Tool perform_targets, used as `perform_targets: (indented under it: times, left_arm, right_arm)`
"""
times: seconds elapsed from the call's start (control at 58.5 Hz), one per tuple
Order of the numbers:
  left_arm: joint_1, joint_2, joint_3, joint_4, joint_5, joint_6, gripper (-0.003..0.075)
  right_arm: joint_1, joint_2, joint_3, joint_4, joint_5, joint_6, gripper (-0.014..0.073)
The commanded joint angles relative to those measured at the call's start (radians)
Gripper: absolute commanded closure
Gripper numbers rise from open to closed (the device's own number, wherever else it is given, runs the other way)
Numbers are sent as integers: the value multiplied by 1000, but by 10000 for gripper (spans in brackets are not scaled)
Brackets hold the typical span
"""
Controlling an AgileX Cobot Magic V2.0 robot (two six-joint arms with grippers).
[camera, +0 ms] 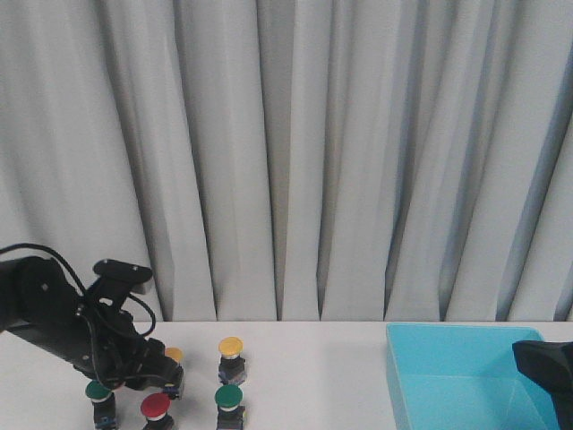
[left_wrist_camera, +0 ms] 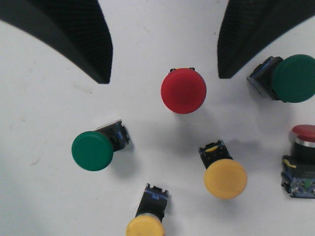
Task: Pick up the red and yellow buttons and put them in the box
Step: 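Lower the left gripper and grasp the red-capped button by its cap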
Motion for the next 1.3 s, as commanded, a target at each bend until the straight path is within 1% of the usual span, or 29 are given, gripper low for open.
perform_targets:
  times: [0.0,0.393,0.667,1.163,1.282]
  left_arm:
    - [-7,-15,-34,-16,-68,0,269]
    - [-11,59,-37,-16,-121,0,269]
    - [-13,144,-79,-16,-113,0,269]
    - [-13,173,-79,-16,-113,-1,270]
    - [-13,173,-79,-16,-109,-1,293]
  right_arm:
    - [2,-2,-34,-11,-60,-9,47]
    - [2,-2,-34,-10,-60,1,47]
    - [2,-2,-34,-10,-57,13,47]
    - [2,-2,-34,-10,-53,13,47]
    - [2,-2,-34,-10,-53,13,47]
